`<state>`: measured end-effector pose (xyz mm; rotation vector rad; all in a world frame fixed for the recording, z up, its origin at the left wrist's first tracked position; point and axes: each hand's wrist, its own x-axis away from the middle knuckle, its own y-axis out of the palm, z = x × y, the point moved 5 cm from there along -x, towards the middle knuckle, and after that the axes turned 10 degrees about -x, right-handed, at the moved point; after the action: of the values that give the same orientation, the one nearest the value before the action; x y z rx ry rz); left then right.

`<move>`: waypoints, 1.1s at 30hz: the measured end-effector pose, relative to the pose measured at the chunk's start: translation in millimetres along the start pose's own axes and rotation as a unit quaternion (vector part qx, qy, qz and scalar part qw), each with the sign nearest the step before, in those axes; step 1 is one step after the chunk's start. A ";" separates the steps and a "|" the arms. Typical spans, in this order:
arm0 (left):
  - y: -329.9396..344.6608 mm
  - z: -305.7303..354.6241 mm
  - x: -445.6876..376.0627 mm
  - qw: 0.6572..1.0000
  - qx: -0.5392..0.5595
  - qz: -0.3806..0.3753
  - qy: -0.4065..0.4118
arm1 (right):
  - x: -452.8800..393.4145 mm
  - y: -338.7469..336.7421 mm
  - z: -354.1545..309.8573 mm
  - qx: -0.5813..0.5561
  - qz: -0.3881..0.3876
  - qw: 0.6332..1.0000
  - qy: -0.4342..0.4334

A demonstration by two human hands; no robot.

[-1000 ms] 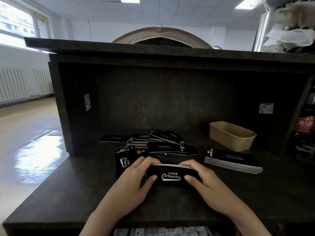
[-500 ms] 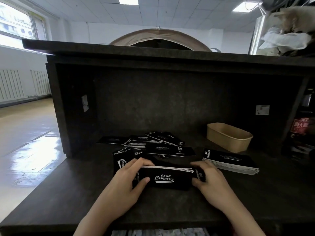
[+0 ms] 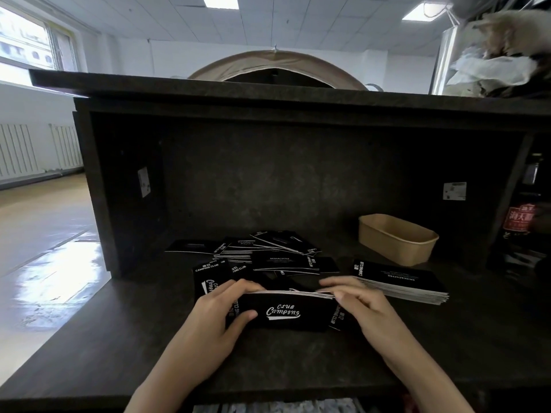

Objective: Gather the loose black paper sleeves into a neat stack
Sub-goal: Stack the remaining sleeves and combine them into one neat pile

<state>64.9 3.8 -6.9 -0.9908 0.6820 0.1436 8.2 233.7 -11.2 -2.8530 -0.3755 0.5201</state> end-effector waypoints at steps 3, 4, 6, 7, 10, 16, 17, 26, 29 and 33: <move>0.9 0.1 -0.4 1.000 -0.008 0.003 0.001 | 4.2 2.3 -9.1 -0.021 -0.009 0.999 -0.039; 1.2 -0.3 -0.6 1.000 -0.008 0.003 -0.001 | 4.6 2.0 -10.9 -0.030 -0.008 0.998 -0.049; 1.8 -0.9 -1.0 1.000 -0.010 0.004 -0.004 | 5.7 2.0 -14.2 -0.033 -0.010 0.997 -0.063; 2.1 -1.3 -0.9 1.000 -0.012 0.005 -0.004 | 6.2 2.1 -15.4 -0.018 -0.011 0.997 -0.069; 2.1 -1.1 -0.9 1.000 -0.018 0.009 -0.003 | 6.3 0.3 -16.9 0.010 0.007 0.997 -0.081; 2.7 -0.5 -0.6 0.999 -0.021 0.003 -0.024 | 9.5 -14.3 -16.3 -0.029 0.124 0.987 -0.093; 2.6 -0.4 -0.7 0.999 -0.023 0.002 -0.028 | 10.4 -17.4 -14.7 -0.049 0.150 0.984 -0.088; 3.8 -3.5 -2.2 0.999 0.001 -0.009 -0.045 | 14.9 -24.1 -13.4 -0.133 0.212 0.965 -0.081; 5.4 -4.5 -2.7 0.998 0.025 -0.027 -0.055 | 12.0 -17.5 -12.5 -0.149 0.150 0.975 -0.065; 1.7 -0.5 -2.6 0.994 0.085 -0.020 -0.059 | 9.4 -5.4 -14.1 0.068 0.090 0.992 -0.058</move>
<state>61.9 4.8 -6.7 -0.8253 0.5558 0.1062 20.9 239.1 0.1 -2.7462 -0.0971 0.7188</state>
